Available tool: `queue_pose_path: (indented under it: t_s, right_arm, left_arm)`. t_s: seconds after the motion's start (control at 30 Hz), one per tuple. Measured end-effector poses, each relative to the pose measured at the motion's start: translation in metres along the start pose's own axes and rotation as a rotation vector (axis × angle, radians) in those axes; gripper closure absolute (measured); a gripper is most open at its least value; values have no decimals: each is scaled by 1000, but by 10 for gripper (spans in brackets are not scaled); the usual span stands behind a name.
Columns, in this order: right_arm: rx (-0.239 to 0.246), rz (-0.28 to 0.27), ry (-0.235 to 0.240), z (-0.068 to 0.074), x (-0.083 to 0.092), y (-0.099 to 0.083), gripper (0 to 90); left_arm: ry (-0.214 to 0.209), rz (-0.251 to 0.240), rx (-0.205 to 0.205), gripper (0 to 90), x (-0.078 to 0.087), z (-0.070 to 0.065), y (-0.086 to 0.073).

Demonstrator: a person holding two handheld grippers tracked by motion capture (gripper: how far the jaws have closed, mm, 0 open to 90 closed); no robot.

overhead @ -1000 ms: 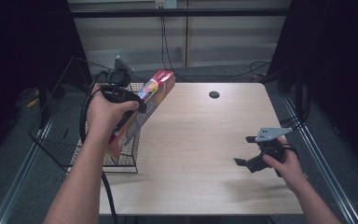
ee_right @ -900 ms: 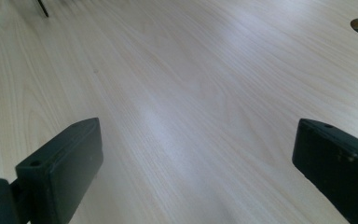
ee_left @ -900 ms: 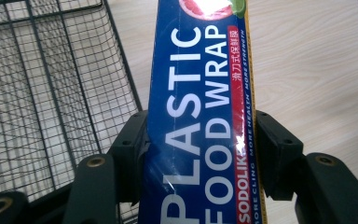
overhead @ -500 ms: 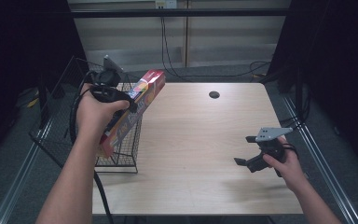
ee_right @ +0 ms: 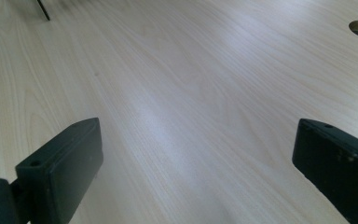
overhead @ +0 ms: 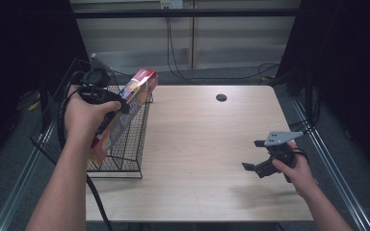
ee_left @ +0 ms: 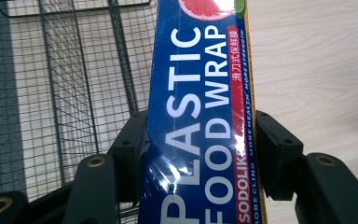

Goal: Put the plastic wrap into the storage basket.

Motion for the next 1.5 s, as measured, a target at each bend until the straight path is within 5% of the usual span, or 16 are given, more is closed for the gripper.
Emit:
queue_pose_path:
  t_s: [1.5]
  right_arm:
    - [-12,6,-4,-2,-2,-2,15]
  left_arm:
    - [80,-36,161,446,11,53,-9]
Point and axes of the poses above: each handheld gripper's, and its own axes: x roughly backward along the jaws, y roughly out of its top, z roughly to its left, the point moved 3 cm from there along -x, roughly forward along the jaws, and after that the axes turned 7 degrees about z, right-handed, at the moved point
